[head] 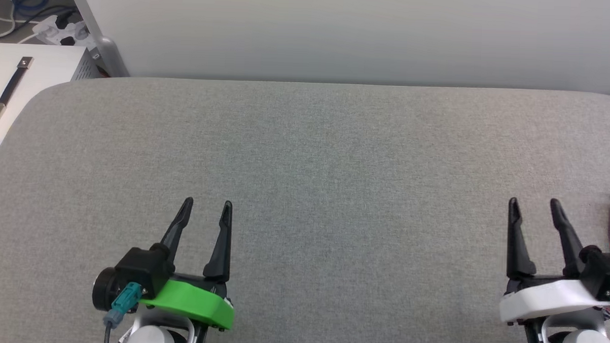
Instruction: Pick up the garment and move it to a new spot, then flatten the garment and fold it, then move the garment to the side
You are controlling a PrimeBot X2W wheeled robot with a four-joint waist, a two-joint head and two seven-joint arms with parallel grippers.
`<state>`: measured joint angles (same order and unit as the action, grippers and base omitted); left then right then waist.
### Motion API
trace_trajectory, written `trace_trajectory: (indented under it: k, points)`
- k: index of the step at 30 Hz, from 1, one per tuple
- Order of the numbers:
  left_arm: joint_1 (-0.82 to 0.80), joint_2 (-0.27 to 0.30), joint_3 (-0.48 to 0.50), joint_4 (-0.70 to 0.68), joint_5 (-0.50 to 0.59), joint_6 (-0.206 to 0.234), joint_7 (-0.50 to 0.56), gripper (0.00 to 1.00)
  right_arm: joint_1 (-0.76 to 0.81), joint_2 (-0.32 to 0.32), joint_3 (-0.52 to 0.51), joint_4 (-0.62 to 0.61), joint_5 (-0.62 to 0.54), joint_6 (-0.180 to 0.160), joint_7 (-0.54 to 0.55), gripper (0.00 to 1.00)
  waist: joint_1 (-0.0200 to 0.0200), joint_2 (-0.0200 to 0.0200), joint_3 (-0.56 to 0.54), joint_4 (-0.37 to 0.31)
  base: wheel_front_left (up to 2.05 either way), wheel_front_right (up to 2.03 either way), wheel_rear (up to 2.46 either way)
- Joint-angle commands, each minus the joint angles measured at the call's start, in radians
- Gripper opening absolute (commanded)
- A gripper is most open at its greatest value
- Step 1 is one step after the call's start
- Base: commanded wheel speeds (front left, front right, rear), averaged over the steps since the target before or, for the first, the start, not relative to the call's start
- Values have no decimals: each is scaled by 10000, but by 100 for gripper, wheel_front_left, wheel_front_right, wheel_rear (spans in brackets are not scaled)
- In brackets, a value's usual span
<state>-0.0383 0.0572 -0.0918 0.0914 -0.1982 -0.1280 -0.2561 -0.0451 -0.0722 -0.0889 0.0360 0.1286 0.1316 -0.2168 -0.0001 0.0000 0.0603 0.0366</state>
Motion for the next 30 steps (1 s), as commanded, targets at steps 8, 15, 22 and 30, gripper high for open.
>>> trace_trajectory:
  k: [8,15,22,30]
  points:
    - [248,-67,128,151,3,-25,-57,100,239,145,154,272,28,-9,-241,100,1,0,-320,-21,0,0,0]
    - [277,-69,160,149,-17,-26,-57,100,255,179,196,366,54,-9,-296,100,1,0,-393,-15,0,0,0]
    - [251,-69,144,105,43,-26,-57,100,249,197,271,384,91,-9,-329,100,1,0,-342,5,0,0,0]
    - [237,-69,137,58,40,-26,-57,100,205,206,244,339,96,-9,-353,100,1,0,-260,15,0,0,0]
